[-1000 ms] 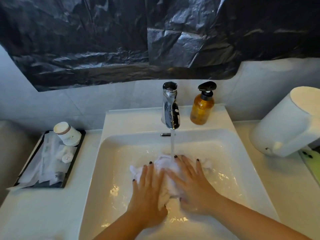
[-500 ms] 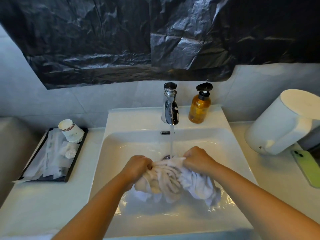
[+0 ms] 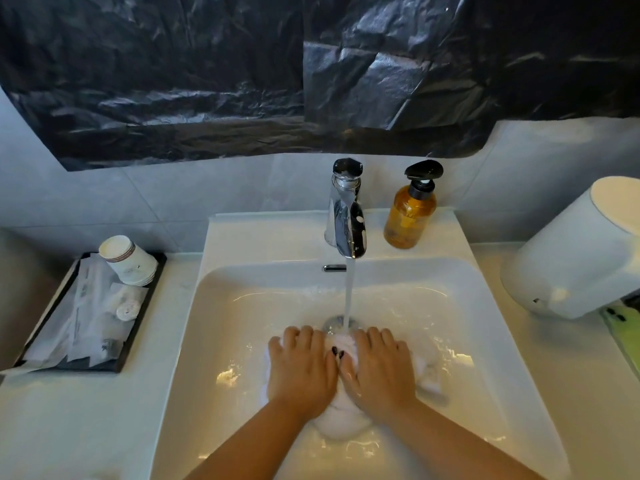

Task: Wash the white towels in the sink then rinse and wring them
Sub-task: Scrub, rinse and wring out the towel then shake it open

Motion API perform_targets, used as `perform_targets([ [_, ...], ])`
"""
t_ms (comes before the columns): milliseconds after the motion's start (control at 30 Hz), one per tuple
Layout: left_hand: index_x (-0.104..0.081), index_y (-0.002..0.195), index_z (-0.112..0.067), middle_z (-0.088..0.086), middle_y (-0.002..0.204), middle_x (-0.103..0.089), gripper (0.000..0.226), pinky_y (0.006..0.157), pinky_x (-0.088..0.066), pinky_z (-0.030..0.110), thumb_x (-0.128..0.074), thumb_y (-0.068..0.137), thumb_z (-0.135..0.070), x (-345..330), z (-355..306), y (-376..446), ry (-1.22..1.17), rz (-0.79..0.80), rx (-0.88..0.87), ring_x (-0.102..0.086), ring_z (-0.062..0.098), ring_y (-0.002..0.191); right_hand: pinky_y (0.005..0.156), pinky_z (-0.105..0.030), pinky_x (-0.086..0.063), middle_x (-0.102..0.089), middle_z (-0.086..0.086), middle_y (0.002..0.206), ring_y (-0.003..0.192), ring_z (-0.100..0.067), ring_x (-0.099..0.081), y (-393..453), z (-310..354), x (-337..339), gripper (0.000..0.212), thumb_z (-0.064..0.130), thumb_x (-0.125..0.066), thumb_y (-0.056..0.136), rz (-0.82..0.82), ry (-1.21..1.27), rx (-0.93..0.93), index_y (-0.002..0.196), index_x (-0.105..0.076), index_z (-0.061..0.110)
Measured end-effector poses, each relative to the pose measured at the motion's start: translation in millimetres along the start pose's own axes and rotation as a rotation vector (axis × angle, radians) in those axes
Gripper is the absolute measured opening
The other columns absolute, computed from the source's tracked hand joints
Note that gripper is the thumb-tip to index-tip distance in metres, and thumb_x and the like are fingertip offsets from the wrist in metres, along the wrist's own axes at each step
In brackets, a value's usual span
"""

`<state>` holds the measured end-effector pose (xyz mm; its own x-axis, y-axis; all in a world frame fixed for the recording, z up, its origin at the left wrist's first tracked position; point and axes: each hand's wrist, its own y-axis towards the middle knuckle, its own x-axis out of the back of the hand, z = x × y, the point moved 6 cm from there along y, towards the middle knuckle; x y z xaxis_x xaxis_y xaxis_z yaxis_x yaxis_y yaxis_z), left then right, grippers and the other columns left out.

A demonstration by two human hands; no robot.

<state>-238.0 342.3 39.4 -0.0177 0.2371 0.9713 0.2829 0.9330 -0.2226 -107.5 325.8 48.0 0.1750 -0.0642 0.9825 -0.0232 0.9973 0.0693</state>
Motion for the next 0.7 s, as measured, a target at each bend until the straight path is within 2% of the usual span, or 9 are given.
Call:
perform_targets([
  [67,-0.053,0.112,-0.024,-0.004,0.110,-0.055,0.055,0.088,-0.032,0.040,-0.006,0.096,-0.048,6.8,-2.6,16.8,0.023,-0.018,-0.043,-0.044,0.022,0.103,0.054,-0.035,-0.041,-0.062,0.000,0.075,0.066,-0.021,-0.054,12.9,-0.2,-3.0,0.036,0.046,-0.046,0.084,-0.023,0.000,0.028,0.096,-0.065,0.019],
  [200,-0.050,0.116,-0.022,-0.002,0.113,-0.056,0.040,0.088,-0.032,0.039,-0.025,0.097,-0.046,13.3,-1.3,31.8,0.066,0.043,-0.091,-0.044,0.023,0.106,0.046,-0.034,-0.044,-0.061,0.003,0.065,0.057,-0.019,-0.058,26.2,-1.7,-6.3,0.037,0.048,-0.047,0.073,0.000,-0.028,0.065,0.089,-0.065,0.020],
  [300,-0.046,0.124,-0.021,-0.001,0.117,-0.057,0.041,0.089,-0.032,0.040,-0.029,0.095,-0.046,9.5,-0.7,29.8,0.063,0.055,-0.078,-0.046,0.024,0.108,0.046,-0.032,-0.044,-0.062,0.002,0.066,0.057,-0.019,-0.059,25.0,0.9,-4.7,0.040,0.049,-0.060,0.070,0.023,-0.008,0.101,0.098,-0.058,0.021],
  [367,-0.036,0.137,-0.025,-0.004,0.120,-0.061,0.047,0.090,-0.034,0.040,-0.027,0.097,-0.047,9.5,-1.3,25.9,-0.001,0.018,-0.068,-0.048,0.023,0.111,0.047,-0.032,-0.045,-0.063,0.002,0.068,0.058,-0.018,-0.060,20.0,1.4,0.0,0.039,0.052,-0.047,0.082,0.038,-0.007,0.093,0.107,-0.052,0.021],
  [433,-0.019,0.152,-0.030,-0.005,0.121,-0.065,0.054,0.091,-0.034,0.042,-0.020,0.100,-0.045,7.3,-3.3,17.0,-0.055,0.037,-0.088,-0.050,0.024,0.115,0.054,-0.034,-0.048,-0.066,-0.001,0.079,0.065,-0.020,-0.063,12.4,1.4,2.1,0.053,0.054,-0.030,0.093,0.103,0.040,0.082,0.131,-0.046,0.021],
  [500,-0.007,0.157,-0.031,-0.003,0.121,-0.065,0.058,0.091,-0.033,0.043,-0.017,0.101,-0.044,2.4,-7.7,3.2,-0.036,0.066,-0.136,-0.049,0.026,0.116,0.065,-0.034,-0.048,-0.066,-0.003,0.094,0.076,-0.025,-0.064,-0.5,1.5,-3.6,0.062,0.052,-0.025,0.097,0.195,0.097,0.104,0.153,-0.018,0.025],
  [567,-0.003,0.158,-0.028,0.000,0.121,-0.066,0.060,0.093,-0.034,0.044,-0.017,0.101,-0.042,-1.2,-10.3,-3.8,0.004,0.105,-0.142,-0.049,0.027,0.117,0.068,-0.032,-0.050,-0.067,-0.003,0.095,0.074,-0.024,-0.060,-7.8,1.2,-10.0,0.066,0.048,-0.028,0.098,0.330,0.129,0.074,0.156,-0.001,0.030],
  [633,-0.002,0.158,-0.024,0.002,0.122,-0.066,0.061,0.095,-0.034,0.045,-0.018,0.101,-0.041,-3.7,-11.1,1.3,0.033,0.160,-0.120,-0.049,0.028,0.118,0.068,-0.031,-0.049,-0.068,-0.004,0.095,0.073,-0.024,-0.059,-2.8,-0.1,-15.3,0.066,0.044,-0.029,0.098,0.432,0.113,0.037,0.156,-0.001,0.029],
  [700,-0.007,0.157,-0.025,0.001,0.121,-0.066,0.061,0.096,-0.033,0.045,-0.019,0.100,-0.041,-2.8,-13.3,8.3,0.019,0.210,-0.109,-0.050,0.027,0.117,0.066,-0.031,-0.044,-0.066,-0.004,0.091,0.071,-0.025,-0.057,5.9,1.0,-16.0,0.064,0.041,-0.030,0.098,0.488,0.111,0.039,0.156,-0.008,0.024],
])
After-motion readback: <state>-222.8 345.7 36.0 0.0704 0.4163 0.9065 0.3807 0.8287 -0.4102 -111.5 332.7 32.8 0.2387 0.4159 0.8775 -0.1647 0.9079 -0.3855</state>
